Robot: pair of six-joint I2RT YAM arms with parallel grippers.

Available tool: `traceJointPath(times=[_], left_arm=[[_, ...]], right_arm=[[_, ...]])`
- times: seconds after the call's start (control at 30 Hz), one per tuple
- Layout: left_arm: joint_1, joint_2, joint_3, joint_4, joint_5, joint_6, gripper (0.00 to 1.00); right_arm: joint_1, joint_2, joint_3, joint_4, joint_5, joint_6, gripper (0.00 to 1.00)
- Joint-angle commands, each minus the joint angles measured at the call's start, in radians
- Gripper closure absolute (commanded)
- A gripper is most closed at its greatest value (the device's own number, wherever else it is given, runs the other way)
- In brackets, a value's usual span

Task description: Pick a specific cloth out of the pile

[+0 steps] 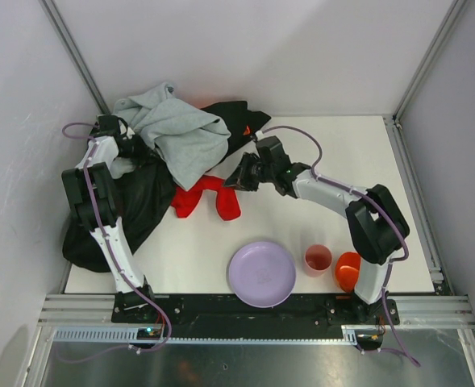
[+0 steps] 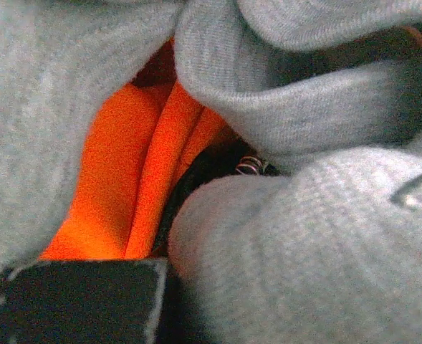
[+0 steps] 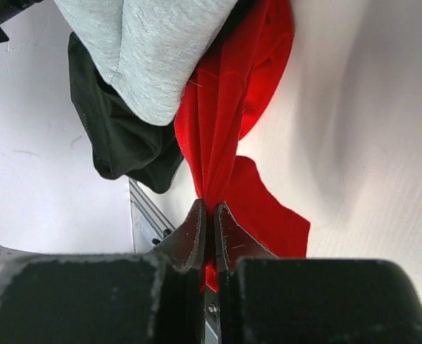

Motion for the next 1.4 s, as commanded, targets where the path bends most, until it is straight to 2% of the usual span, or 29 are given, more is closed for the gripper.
traceJointPath(times=[0.0, 0.2, 0.47, 1.13, 1.37], left_arm=[[0.044, -0.004, -0.002, -0.015, -0.142, 0.034, 0.99], [0.046, -0.004, -0.002, -0.016, -0.143, 0.033, 0.99], [0.050, -0.005, -0.001, -0.016, -0.143, 0.032, 0.99], [0.063, -0.008, -0.003, -0.015, -0.143, 0.032, 0.99], [0.063, -0.008, -0.002, -0.015, -0.143, 0.031, 0.99]], right_arm=[[-0.038, -0.130, 0.074, -0.080, -0.048, -0.050, 1.00], [-0.054, -0.158, 0.214, -0.230, -0.004, -0.130, 1.00], [-0.103, -0.216, 0.311, -0.325, 0.004, -0.183, 1.00], [-0.411, -0.506, 0.351, -0.443, 0.034, -0.239, 1.00], [-0.431, -0.506, 0.320, -0.465, 0.022, -0.263, 1.00]])
